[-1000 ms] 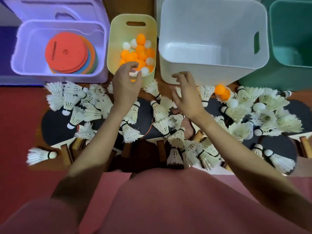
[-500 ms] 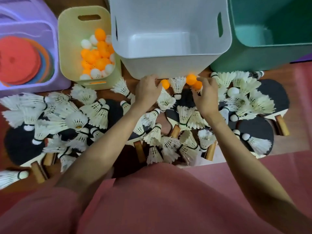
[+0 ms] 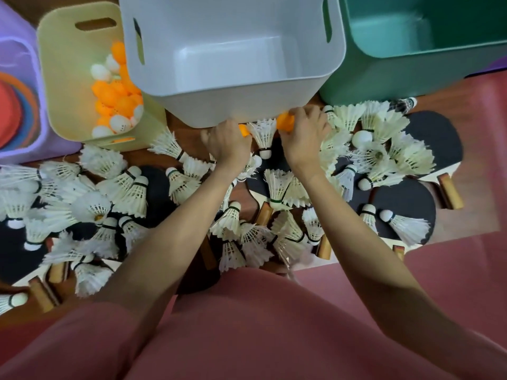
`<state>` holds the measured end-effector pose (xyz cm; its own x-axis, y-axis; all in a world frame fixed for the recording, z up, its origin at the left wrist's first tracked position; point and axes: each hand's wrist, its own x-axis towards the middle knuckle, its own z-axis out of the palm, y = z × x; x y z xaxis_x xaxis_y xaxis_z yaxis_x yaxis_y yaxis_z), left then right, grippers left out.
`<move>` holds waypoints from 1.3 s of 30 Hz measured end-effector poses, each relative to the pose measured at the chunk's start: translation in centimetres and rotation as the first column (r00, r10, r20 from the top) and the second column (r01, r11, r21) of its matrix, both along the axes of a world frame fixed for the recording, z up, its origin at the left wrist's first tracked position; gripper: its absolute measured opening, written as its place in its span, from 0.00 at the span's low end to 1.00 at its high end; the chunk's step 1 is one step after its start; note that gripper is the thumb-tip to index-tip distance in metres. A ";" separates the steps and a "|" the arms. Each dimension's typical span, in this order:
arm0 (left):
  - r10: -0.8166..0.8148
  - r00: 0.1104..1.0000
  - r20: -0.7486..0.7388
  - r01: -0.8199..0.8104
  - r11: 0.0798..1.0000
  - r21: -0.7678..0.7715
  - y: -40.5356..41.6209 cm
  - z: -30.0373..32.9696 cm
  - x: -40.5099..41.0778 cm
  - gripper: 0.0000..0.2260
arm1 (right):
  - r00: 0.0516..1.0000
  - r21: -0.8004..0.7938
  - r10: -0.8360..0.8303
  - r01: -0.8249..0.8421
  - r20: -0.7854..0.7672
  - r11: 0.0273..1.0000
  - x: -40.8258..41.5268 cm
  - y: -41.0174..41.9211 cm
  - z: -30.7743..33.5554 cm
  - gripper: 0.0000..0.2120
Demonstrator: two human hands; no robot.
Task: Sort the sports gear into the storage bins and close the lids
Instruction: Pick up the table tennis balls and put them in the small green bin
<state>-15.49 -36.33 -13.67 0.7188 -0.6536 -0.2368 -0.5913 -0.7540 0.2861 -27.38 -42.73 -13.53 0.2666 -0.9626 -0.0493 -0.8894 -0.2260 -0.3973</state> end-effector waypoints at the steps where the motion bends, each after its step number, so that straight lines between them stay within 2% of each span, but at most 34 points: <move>1: 0.007 1.000 0.008 -0.007 1.000 0.001 -0.1 -0.1 0.0 0.09 | 1.000 0.009 -0.003 0.003 -0.005 1.000 0.0 -0.1 0.0 0.16; 6: 0.034 0.999 0.005 -0.033 0.998 -0.057 0.1 -0.9 0.3 0.08 | 1.000 0.020 0.013 -0.013 0.013 1.000 -0.3 -0.1 0.3 0.16; 9: -0.014 0.998 -0.060 0.002 0.979 -0.202 1.2 -0.7 0.7 0.07 | 0.996 -0.045 0.011 -0.007 0.084 0.999 -0.7 0.9 0.9 0.16; 13: -0.081 0.985 -0.153 0.004 0.896 -0.444 4.2 1.4 1.4 0.07 | 0.973 -0.150 0.073 -0.040 0.221 0.988 -0.9 3.2 2.0 0.14; 18: -0.058 0.984 -0.170 -0.027 0.888 -0.459 8.8 3.2 4.0 0.14 | 0.925 -0.190 0.174 -0.114 0.337 0.975 0.7 6.2 4.0 0.13; 23: -0.034 0.989 -0.140 -0.039 0.870 -0.491 11.9 5.4 7.4 0.15 | 0.892 -0.207 0.238 -0.168 0.385 0.964 3.7 9.0 5.6 0.14; 28: 0.026 0.998 -0.056 -0.056 0.771 -0.634 13.9 7.8 10.8 0.15 | 0.813 -0.215 0.402 -0.341 0.421 0.915 8.2 11.3 6.8 0.14; 31: 0.105 0.993 -0.059 -0.117 0.737 -0.666 14.7 8.1 13.7 0.16 | 0.759 -0.248 0.494 -0.428 0.423 0.869 11.2 12.0 7.8 0.15; 34: 0.169 0.983 -0.074 -0.177 0.745 -0.643 15.2 7.8 16.9 0.18 | 0.731 -0.282 0.551 -0.474 0.403 0.834 14.5 12.2 8.6 0.16; 39: 0.183 0.976 -0.116 -0.216 0.813 -0.541 15.3 7.3 20.3 0.22 | 0.746 -0.296 0.572 -0.493 0.340 0.818 18.6 12.3 8.9 0.18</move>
